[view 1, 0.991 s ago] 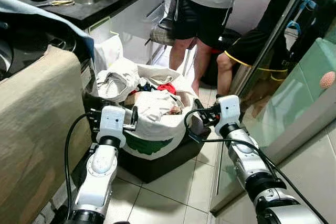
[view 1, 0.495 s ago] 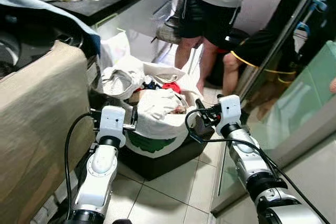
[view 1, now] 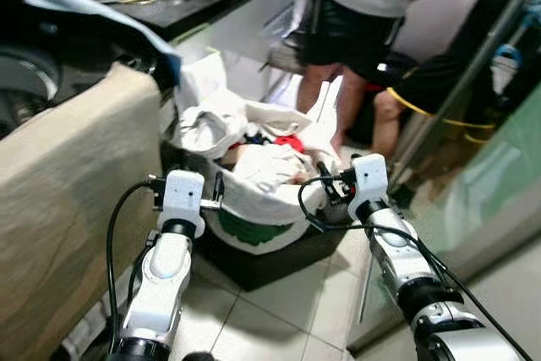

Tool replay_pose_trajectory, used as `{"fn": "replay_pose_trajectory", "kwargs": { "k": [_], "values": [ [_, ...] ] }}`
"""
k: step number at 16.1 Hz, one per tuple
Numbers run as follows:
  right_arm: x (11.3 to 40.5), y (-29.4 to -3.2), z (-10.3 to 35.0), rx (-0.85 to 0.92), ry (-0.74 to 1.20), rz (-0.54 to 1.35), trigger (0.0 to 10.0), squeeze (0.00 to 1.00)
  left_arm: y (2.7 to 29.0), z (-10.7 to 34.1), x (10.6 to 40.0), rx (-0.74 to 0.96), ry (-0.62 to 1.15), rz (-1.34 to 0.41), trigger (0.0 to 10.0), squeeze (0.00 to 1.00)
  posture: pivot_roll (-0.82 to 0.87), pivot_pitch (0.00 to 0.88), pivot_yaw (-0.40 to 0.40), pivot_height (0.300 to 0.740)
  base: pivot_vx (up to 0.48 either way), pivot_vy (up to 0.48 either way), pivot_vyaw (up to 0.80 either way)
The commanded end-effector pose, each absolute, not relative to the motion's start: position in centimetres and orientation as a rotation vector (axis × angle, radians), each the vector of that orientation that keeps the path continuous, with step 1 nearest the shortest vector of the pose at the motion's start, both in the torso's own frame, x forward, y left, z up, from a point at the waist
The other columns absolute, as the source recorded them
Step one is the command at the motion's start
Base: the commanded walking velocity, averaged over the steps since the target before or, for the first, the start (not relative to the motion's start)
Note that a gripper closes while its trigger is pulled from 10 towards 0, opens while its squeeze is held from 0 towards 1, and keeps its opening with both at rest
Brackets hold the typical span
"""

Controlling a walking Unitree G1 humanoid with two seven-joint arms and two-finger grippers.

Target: Clothes washing

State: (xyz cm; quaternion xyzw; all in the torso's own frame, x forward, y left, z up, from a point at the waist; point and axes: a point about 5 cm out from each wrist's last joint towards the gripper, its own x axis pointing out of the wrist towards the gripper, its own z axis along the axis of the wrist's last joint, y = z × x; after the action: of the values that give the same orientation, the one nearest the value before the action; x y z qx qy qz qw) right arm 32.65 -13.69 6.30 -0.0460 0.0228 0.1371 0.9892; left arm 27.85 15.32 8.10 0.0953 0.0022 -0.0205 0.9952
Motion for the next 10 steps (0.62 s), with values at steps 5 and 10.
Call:
{"fn": "replay_pose_trajectory", "kwargs": {
  "k": [5, 10],
  "values": [
    [33.18, -14.39, 6.87, -0.103, 0.033, 0.23, 10.0, 0.0, 14.84, 8.08, 28.03, 0.195, 0.003, -0.053, 10.0, 0.0, 0.15, 0.0, -0.112, 0.74, 0.0, 0.0, 0.12],
    [33.14, -14.41, 6.93, -0.1, 0.026, 0.23, 10.0, 0.0, 14.94, 8.57, 28.06, 0.183, -0.028, -0.061, 10.0, 0.0, 0.15, 0.0, -0.11, 0.74, 0.061, 0.0, 0.0]
  ]
}}
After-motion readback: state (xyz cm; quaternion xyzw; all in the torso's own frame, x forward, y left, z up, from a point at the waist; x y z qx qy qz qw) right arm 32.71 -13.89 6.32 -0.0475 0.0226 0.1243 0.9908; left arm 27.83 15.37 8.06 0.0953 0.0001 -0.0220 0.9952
